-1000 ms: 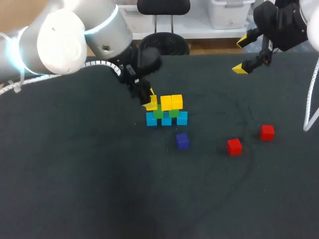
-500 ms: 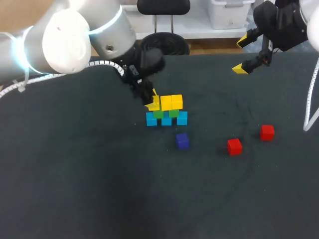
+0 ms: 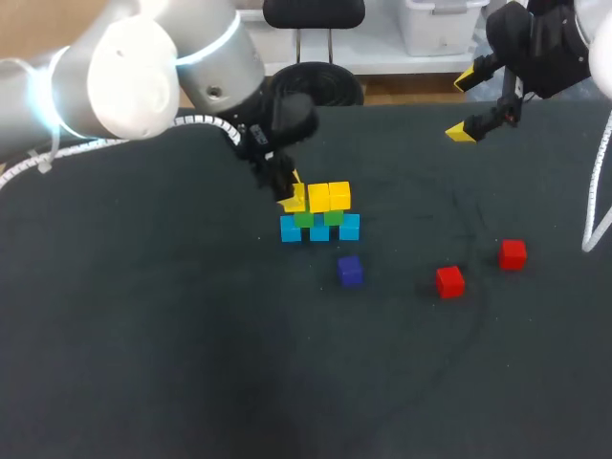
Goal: Place the blue cubes, place green cubes on the blue cubes, place the yellow cubes on the green cubes, then place the red cubes on the yellow cubes, and place purple cube on the red cubes.
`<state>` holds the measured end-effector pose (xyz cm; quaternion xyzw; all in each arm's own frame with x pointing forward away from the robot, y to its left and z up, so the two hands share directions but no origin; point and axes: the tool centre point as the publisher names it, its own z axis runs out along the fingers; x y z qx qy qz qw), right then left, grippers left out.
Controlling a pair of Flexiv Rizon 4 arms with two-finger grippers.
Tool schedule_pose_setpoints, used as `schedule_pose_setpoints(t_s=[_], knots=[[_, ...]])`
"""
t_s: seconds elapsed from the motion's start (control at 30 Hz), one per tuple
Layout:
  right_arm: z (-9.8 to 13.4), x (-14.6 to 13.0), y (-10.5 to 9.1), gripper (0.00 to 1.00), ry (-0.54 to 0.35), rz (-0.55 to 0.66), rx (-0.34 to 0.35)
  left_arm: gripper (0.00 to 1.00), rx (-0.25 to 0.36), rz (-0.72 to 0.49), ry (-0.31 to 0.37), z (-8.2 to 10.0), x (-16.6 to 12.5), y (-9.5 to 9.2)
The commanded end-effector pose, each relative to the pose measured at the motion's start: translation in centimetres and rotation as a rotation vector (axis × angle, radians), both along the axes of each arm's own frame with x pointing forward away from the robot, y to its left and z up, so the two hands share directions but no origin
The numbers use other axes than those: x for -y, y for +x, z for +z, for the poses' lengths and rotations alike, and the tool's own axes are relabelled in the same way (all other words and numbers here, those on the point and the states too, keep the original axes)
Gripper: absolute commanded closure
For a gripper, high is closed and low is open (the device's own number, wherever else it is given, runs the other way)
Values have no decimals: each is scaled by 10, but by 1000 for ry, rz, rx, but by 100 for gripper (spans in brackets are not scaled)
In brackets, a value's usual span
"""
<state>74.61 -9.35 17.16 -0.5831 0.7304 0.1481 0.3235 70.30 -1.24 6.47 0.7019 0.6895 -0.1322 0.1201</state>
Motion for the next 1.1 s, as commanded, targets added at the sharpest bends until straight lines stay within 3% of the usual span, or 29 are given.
schedule_pose_setpoints(t_s=[0.03,1.1], knots=[[-1,0,1,0,2,3,-1,100,-4,2,8,0,1,3],[-1,0,1,0,2,3,-1,100,-6,8,17,-5,4,7]])
